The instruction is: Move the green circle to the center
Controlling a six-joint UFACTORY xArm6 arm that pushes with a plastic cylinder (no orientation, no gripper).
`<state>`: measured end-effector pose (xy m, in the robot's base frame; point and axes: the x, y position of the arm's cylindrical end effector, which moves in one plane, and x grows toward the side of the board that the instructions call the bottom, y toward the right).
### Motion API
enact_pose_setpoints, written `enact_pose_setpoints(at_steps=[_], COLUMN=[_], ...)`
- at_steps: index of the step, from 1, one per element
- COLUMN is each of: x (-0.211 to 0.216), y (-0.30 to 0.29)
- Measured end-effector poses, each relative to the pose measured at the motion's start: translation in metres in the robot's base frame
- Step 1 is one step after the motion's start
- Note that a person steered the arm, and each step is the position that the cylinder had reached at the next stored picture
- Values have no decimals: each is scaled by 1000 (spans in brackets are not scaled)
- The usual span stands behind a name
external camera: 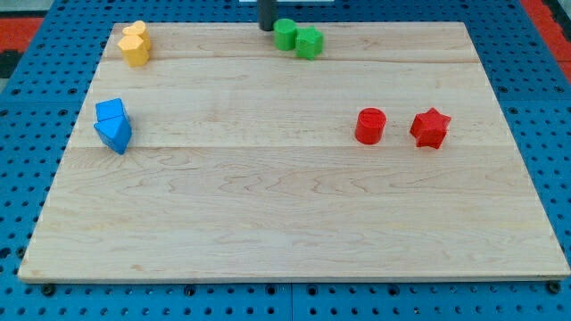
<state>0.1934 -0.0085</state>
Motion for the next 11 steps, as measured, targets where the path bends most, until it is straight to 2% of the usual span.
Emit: enact_pose_setpoints(at_steps=[2, 3, 4, 5, 6, 8, 9, 10, 11], x=[64, 74, 63, 51, 86, 177, 181, 145, 148], y=[31, 17, 15, 49, 68, 53, 49, 51, 10])
